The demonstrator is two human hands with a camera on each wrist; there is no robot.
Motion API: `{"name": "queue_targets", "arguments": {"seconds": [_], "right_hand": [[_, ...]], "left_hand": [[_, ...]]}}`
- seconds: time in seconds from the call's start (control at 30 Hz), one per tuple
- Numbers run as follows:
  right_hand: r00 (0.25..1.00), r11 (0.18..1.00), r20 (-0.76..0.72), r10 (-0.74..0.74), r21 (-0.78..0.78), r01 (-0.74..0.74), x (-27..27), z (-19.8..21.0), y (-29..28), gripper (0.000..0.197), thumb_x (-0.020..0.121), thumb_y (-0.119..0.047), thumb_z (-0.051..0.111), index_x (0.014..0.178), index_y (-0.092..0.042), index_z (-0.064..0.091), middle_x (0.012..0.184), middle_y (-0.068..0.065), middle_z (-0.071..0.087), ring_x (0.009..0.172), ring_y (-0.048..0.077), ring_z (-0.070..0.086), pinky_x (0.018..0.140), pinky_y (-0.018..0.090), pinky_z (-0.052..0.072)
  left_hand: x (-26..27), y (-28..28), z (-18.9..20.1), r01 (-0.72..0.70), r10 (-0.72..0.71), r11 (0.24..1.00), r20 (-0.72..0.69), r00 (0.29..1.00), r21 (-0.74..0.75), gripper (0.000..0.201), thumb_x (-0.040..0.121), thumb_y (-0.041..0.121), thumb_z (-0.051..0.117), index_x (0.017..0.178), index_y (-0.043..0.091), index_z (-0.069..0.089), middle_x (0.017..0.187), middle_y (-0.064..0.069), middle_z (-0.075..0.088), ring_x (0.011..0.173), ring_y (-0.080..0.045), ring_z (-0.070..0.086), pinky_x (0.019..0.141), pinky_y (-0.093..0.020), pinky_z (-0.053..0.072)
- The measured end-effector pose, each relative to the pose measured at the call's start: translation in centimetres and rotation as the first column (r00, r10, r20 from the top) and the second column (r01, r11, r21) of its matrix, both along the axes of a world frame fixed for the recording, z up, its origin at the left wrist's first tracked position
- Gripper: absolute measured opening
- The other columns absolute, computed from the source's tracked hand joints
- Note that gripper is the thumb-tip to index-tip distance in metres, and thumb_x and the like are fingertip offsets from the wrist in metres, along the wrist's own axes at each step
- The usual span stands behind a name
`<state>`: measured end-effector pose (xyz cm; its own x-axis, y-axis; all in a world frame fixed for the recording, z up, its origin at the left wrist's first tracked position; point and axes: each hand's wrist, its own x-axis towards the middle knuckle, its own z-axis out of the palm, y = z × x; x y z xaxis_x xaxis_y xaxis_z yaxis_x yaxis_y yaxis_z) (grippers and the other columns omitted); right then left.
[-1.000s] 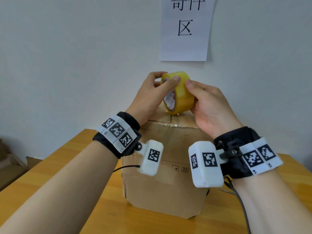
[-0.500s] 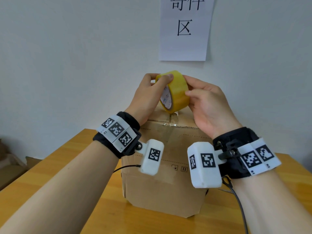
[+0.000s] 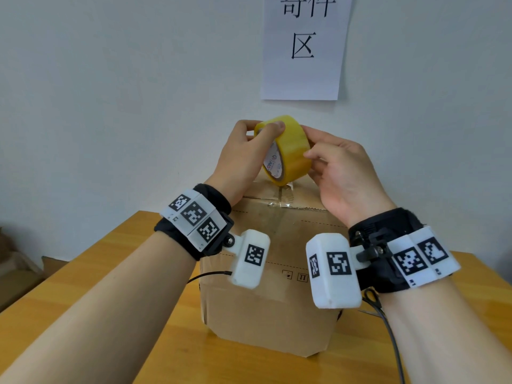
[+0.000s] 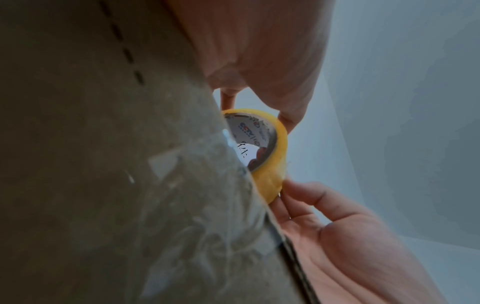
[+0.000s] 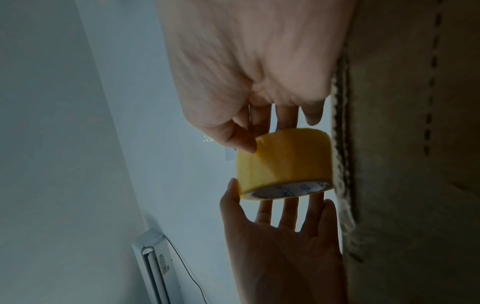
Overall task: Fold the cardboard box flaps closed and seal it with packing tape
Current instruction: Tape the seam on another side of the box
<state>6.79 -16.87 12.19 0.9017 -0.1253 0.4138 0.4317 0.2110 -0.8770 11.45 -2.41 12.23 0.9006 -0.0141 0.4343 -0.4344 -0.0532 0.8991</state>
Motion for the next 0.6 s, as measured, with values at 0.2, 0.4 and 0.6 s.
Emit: {"name": "queue_targets", "arguments": {"seconds": [0.2, 0.4, 0.6], "right_hand": [[1.000, 0.999, -0.018, -0.008, 0.038, 0.009, 0.31, -0.02, 0.06, 0.030, 0.094, 0.000, 0.059, 0.122, -0.005, 0.070, 0.116, 0.010, 0.073, 0.114, 0.025, 0.067, 0.099, 0.034, 0.053], [1.000, 1.000, -0.011, -0.005, 0.018, 0.005, 0.05, 0.02, -0.10, 0.039, 0.089, 0.007, 0.050, 0.117, -0.006, 0.073, 0.111, 0.010, 0.075, 0.104, 0.027, 0.069, 0.082, 0.027, 0.054], [0.997, 0.998, -0.034, -0.063, 0.022, 0.064, 0.28, 0.04, 0.05, 0.029, 0.089, 0.000, 0.055, 0.107, -0.007, 0.076, 0.111, 0.011, 0.074, 0.107, 0.036, 0.068, 0.085, 0.037, 0.056]], "left_hand": [[0.13, 0.00, -0.05, 0.011, -0.011, 1.000, 0.002, 1.000, 0.002, 0.051, 0.083, 0.056, 0.061, 0.123, 0.024, 0.056, 0.109, 0.004, 0.066, 0.100, -0.013, 0.066, 0.082, -0.028, 0.049], [0.09, -0.07, -0.06, -0.006, 0.006, 1.000, 0.043, 0.999, 0.014, 0.056, 0.075, 0.060, 0.061, 0.118, 0.024, 0.059, 0.106, 0.001, 0.068, 0.100, -0.014, 0.068, 0.091, -0.041, 0.056], [-0.09, 0.00, -0.08, -0.008, 0.006, 0.999, 0.058, 0.998, 0.045, 0.053, 0.075, 0.061, 0.061, 0.116, 0.027, 0.059, 0.105, 0.001, 0.069, 0.097, -0.015, 0.069, 0.088, -0.037, 0.056]]}}
